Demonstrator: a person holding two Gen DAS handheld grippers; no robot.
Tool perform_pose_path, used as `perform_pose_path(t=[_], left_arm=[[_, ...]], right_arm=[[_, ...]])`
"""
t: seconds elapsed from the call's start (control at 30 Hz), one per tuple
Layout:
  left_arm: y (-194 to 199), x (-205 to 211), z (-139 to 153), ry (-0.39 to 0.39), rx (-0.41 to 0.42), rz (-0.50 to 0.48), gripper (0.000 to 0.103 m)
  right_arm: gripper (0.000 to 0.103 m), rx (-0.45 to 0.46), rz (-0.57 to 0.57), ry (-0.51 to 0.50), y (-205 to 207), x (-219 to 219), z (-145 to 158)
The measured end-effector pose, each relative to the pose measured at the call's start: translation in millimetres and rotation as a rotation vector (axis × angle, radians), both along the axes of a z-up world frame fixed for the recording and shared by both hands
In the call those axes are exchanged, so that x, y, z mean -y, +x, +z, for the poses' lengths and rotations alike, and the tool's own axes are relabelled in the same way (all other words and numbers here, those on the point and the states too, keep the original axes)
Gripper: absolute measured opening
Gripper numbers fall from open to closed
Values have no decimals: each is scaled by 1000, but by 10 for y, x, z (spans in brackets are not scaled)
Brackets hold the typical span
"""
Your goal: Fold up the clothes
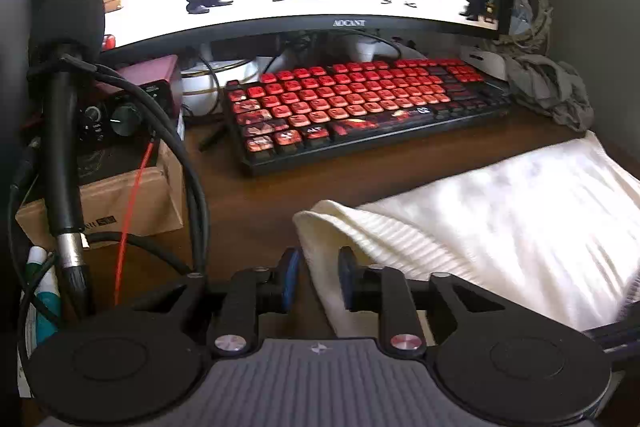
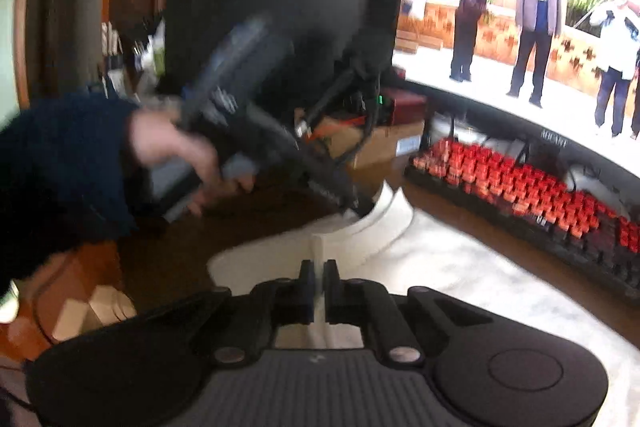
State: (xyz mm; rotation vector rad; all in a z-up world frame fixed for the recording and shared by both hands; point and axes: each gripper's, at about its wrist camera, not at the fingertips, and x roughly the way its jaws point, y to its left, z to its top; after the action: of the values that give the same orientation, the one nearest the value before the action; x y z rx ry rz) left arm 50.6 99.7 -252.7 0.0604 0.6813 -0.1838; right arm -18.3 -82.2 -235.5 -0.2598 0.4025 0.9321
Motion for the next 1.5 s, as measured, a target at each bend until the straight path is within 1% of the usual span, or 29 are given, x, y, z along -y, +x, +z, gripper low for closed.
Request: perform_pose_path(t=[0.1, 0.17, 0.23, 0.27, 0.33, 0.53, 0.57, 0.63, 0.73, 0.77, 0.8, 0.83, 0.9, 0.97, 1.0, 1.07, 1.17, 1.27, 1.33, 1.47, 1.5], left_arm=[[37, -29, -3, 14, 6, 14, 30], [58, -51, -8, 11, 9, 18, 34], [74, -86, -16, -6, 8, 26, 36], [83, -112, -19, -26, 3, 35, 36], [104, -190, -21, -98, -15, 67, 36], [140, -514, -49, -414, -68, 188, 35], [136, -531, -49, -433, -66, 194, 35], [120, -495, -29, -412, -54, 189, 35], [121, -434, -28, -368, -44, 183, 35], [126, -414, -33, -351, -42, 181, 35], [134, -403, -34, -342, -40, 179, 35], [138, -403, -36, -338, -40, 177, 35], [146, -404, -38, -331, -41, 174, 35], [154, -405, -40, -324, -42, 170, 35], [158, -405, -41, -321, -42, 169, 35], [158, -396, -42, -311, -42, 166, 35], [146, -372, -41, -294, -39, 163, 35], [146, -361, -39, -286, -40, 164, 35], [155, -355, -37, -282, -42, 162, 35], [161, -349, -35, -276, -44, 162, 35], [162, -346, -36, -274, -43, 161, 35]], right_arm=[[3, -2, 40, 6, -68, 72, 73], [3, -26, 68, -16, -82, 57, 11], [3, -60, 63, -38, -51, 29, -95], [3, -82, 59, -48, -23, 12, -156], [4, -116, 53, -35, 14, 7, -229], [6, -182, 41, 42, 93, 48, -309], [8, -194, 42, 56, 99, 63, -315], [16, -221, 52, 85, 92, 111, -326], [18, -249, 53, 145, 88, 308, -206], [18, -244, 44, 166, 87, 406, -156], [20, -226, 32, 178, 62, 550, -99], [23, -197, 15, 170, 25, 680, -57], [27, -118, -33, 79, -83, 926, -46], [27, -49, -75, -36, -179, 1153, -82], [27, -22, -92, -106, -219, 1254, -126], [27, -1, -118, -179, -279, 1462, -185], [27, -7, -167, -169, -381, 1846, -194], [27, 35, -198, -182, -458, 2031, -216], [27, 65, -181, -214, -448, 2019, -256], [26, 131, -117, -302, -396, 1849, -347], [16, 126, -112, -301, -358, 1816, -341]])
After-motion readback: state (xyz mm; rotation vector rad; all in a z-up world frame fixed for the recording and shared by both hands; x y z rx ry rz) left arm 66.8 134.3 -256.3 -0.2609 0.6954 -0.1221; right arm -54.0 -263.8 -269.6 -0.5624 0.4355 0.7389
